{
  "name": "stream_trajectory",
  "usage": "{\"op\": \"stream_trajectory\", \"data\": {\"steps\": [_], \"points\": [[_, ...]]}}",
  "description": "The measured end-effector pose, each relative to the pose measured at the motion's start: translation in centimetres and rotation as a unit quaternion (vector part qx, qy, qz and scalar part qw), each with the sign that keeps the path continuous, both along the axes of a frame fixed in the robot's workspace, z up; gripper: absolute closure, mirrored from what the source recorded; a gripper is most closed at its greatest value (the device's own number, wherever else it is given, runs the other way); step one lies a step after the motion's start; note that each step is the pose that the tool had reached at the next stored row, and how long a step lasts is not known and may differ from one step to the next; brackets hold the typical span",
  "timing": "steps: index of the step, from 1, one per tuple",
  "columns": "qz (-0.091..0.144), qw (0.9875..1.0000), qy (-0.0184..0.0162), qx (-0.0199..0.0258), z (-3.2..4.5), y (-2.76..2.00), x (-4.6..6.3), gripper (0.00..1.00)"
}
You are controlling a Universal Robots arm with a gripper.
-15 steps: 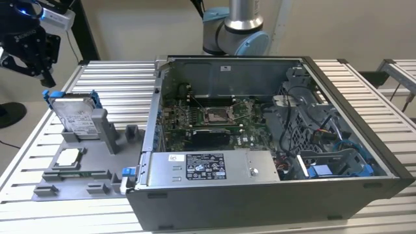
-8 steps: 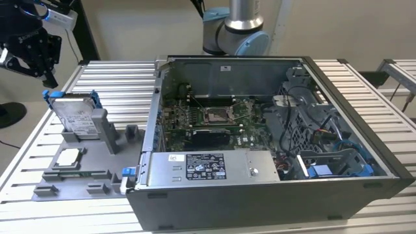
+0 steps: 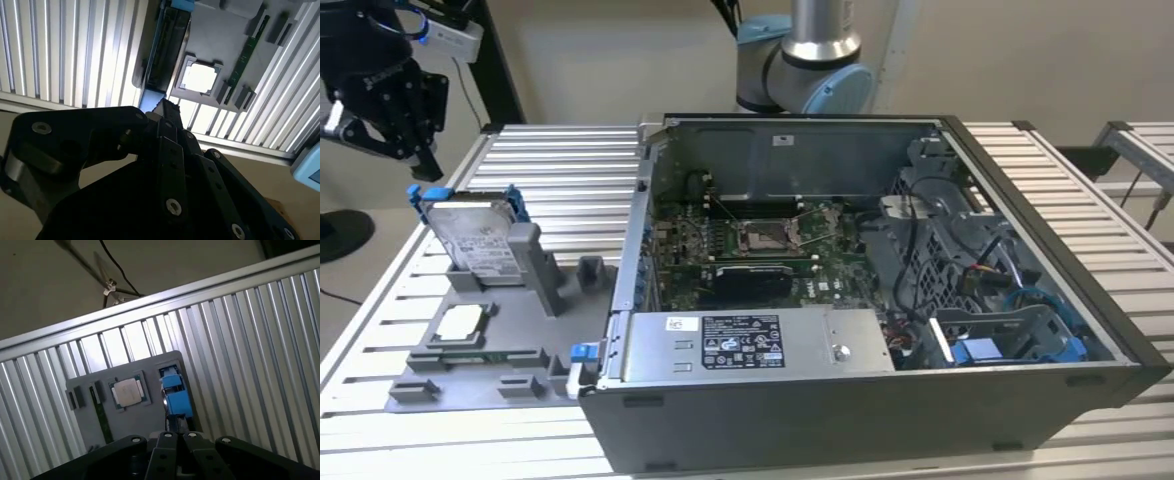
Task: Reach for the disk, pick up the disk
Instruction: 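Pick up the disk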
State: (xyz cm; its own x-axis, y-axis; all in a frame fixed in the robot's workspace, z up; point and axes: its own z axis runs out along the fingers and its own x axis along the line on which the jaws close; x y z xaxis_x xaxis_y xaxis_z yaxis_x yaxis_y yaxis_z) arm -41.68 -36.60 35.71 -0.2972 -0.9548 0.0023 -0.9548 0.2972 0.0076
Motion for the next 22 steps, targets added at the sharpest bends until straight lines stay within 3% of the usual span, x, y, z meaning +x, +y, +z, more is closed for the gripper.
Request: {"op": "stream_trajectory", "data": {"steps": [14,15,22], "points": [[0.004,1.0,0.0,0.0,0.0,0.01,0.0,1.0],[0.004,1.0,0.0,0.0,0.0,0.01,0.0,0.0],[0.004,1.0,0.0001,0.0,-0.03,0.01,0.01,0.0]]}}
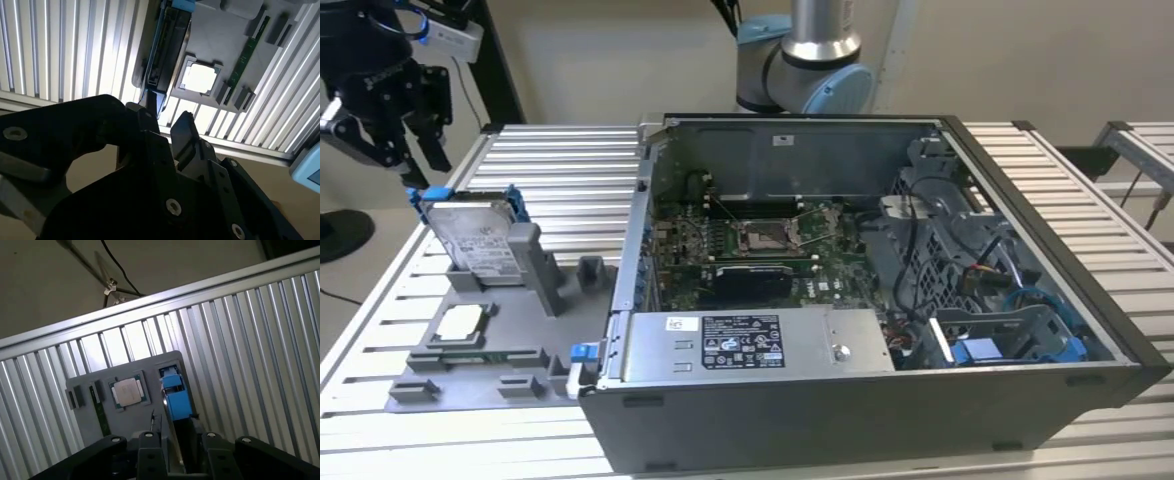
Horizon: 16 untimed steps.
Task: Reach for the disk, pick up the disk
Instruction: 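Pick up the disk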
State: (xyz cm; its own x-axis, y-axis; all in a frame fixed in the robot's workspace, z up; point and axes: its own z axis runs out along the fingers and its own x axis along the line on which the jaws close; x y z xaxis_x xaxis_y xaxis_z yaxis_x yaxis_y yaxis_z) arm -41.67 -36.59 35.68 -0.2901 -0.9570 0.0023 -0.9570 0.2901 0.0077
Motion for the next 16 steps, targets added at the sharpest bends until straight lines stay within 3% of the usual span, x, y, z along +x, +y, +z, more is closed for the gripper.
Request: {"op": "stream_trajectory", "data": {"steps": [6,16], "points": [[0.008,1.0,-0.0001,0.0,-0.64,0.0,0.0,0.0],[0.052,0.9986,-0.0001,0.0001,-2.32,0.0,0.1,0.0]]}}
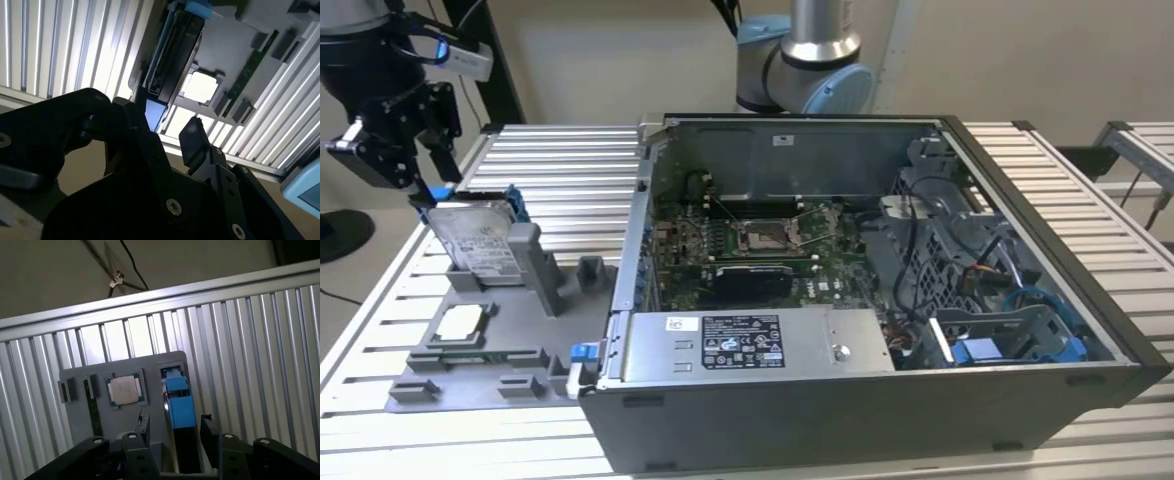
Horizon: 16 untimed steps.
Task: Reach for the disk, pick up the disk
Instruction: 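Pick up the disk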
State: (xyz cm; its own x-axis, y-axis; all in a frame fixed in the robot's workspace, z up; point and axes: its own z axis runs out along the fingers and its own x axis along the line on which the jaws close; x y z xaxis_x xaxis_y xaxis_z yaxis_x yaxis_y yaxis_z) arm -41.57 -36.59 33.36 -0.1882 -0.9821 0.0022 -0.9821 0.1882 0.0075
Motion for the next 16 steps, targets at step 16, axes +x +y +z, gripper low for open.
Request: {"op": "stream_trajectory", "data": {"steps": [16], "points": [[0.024,0.9997,0.0002,-0.0001,-2.91,0.0,-0.2,0.0]]}}
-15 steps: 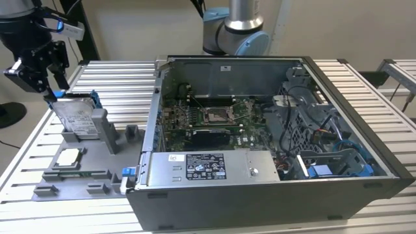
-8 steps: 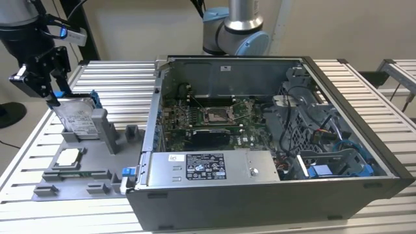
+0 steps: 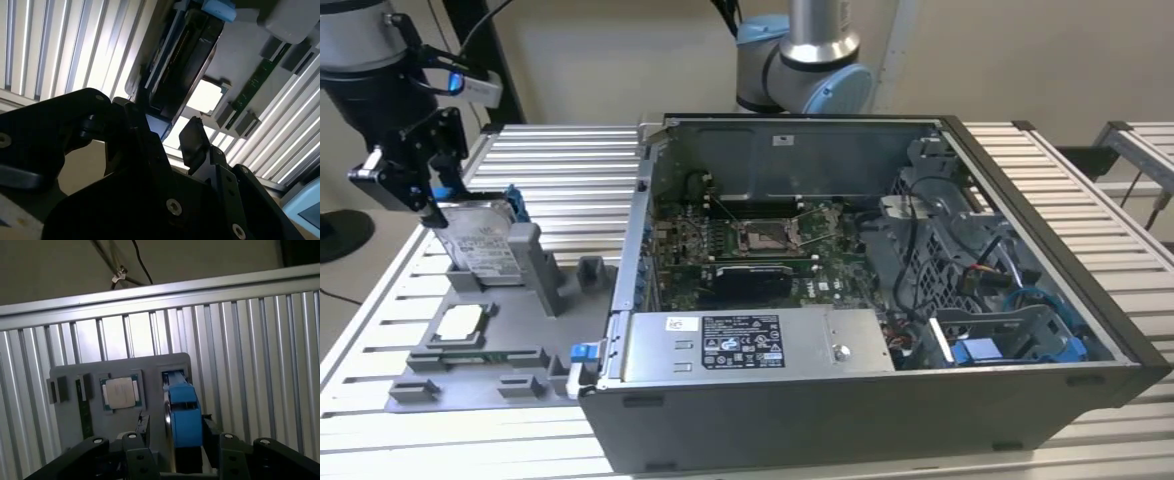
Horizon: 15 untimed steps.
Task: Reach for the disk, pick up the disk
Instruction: 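Pick up the disk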
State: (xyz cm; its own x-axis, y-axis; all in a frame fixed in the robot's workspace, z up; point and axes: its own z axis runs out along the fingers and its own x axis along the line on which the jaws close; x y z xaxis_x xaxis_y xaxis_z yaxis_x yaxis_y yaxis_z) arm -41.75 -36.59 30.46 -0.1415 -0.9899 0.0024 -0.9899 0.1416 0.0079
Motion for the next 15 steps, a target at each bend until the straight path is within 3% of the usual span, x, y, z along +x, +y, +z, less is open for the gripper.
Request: {"op": "stream_trajectory", "data": {"steps": [15], "points": [[0.013,0.9999,0.0,0.0,-2.72,0.03,-0.2,0.0]]}}
